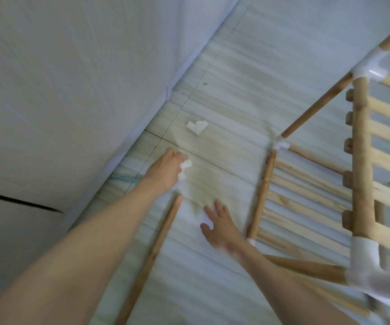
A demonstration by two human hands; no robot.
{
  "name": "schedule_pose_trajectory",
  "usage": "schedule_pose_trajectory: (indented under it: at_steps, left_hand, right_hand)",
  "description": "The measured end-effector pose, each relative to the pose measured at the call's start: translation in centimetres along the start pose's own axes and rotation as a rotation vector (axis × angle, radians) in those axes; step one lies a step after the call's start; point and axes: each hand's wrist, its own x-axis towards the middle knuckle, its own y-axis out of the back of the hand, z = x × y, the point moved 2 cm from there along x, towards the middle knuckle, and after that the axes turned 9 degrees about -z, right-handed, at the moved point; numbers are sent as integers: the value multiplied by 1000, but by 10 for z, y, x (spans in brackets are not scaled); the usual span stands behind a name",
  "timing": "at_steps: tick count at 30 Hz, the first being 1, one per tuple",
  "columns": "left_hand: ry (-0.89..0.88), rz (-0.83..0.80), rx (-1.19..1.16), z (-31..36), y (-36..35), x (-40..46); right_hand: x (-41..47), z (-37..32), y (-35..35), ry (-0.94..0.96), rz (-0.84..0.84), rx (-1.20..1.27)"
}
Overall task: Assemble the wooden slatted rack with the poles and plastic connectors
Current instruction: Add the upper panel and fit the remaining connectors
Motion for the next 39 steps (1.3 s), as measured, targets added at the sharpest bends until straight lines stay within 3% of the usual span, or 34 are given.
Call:
schedule_pose_trajectory:
  at_steps: [3, 7, 10, 17, 20, 23, 31, 39]
  left_hand:
    - [-31, 15, -153, 1, -2, -21]
    - [26, 188, -486, 11, 23, -73]
    - [3, 263, -590, 25, 56, -125]
    - [-182, 390, -699, 85, 136, -229]
    - [-349, 478, -647, 125, 168, -275]
    - [-538, 539, -534, 166, 195, -312]
    - [-825, 566, -471, 265, 207, -359]
    - [-877, 334, -603, 292, 216, -363]
  right_hand:
    - [-11, -5, 3, -28, -27, 108]
    - [-46, -21, 9, -75, 51, 467]
    - [-96, -38, 20, -46, 52, 650]
    - [-231, -75, 61, 248, 99, 791]
    - [-292, -83, 81, 382, 97, 762]
    - [-351, -82, 101, 540, 88, 890]
    - [-443, -36, 118, 778, 155, 1119]
    - [-449, -12, 122, 890, 191, 1305]
